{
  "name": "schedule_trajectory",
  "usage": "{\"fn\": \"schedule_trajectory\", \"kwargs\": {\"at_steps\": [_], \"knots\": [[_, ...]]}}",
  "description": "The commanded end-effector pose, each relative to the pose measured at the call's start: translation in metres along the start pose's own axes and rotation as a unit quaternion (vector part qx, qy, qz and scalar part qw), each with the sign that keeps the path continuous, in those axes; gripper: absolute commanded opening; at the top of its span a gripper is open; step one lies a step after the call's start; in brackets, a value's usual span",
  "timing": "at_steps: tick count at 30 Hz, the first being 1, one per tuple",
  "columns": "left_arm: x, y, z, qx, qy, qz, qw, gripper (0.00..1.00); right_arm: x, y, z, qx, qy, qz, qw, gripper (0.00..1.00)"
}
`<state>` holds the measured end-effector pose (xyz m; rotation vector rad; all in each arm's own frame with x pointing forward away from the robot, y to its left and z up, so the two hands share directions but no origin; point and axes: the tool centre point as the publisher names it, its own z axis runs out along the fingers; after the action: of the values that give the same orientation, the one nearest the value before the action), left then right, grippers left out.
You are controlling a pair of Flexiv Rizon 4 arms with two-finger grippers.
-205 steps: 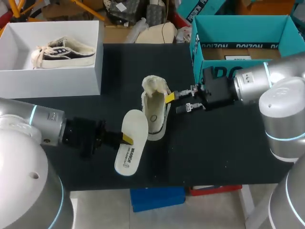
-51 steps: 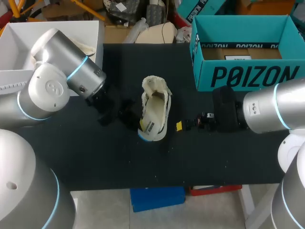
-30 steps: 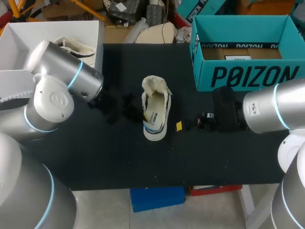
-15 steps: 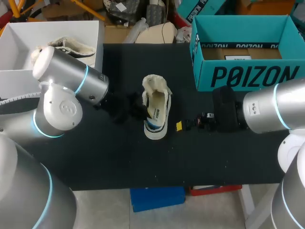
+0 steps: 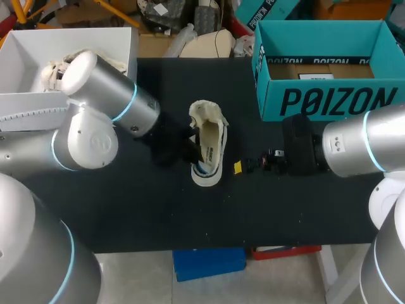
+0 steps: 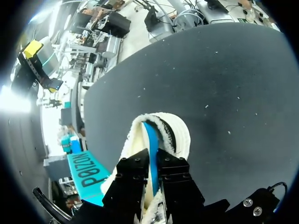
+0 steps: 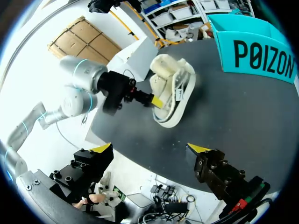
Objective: Take the shoe out of the shoebox, open the shoe tongue, remove and reinsert the insole, then place the shoe into the shoebox
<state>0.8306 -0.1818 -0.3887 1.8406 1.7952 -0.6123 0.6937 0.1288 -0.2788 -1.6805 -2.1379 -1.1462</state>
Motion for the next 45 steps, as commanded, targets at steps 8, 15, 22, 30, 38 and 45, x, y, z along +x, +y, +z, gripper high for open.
{"fn": "schedule_trajectory", "kwargs": {"at_steps": [8, 15, 22, 30, 38, 45], "knots": [[0.002, -0.001, -0.02, 0.043, 0.075, 0.009, 0.996, 0.45, 0.001, 0.0, 0.001, 0.0, -0.001, 0.0, 1.0, 1.0], [-0.008, 0.002, -0.053, 0.047, 0.065, 0.01, 0.997, 0.45, 0.001, 0.0, 0.001, 0.0, -0.001, 0.0, 1.0, 1.0], [-0.014, 0.006, -0.042, -0.026, 0.086, 0.056, 0.994, 0.0, 0.001, 0.0, 0.001, 0.0, -0.001, 0.0, 1.0, 1.0], [-0.009, 0.002, -0.016, -0.052, 0.093, 0.07, 0.992, 0.0, 0.001, 0.0, 0.001, 0.0, -0.001, 0.0, 1.0, 1.0], [-0.025, 0.019, -0.035, -0.062, 0.022, -0.016, 0.998, 0.0, 0.001, 0.0, 0.001, 0.0, -0.001, 0.0, 1.0, 1.0], [-0.055, 0.048, -0.066, -0.065, -0.126, -0.18, 0.973, 0.0, 0.001, 0.0, 0.001, 0.0, -0.001, 0.0, 1.0, 1.0]]}}
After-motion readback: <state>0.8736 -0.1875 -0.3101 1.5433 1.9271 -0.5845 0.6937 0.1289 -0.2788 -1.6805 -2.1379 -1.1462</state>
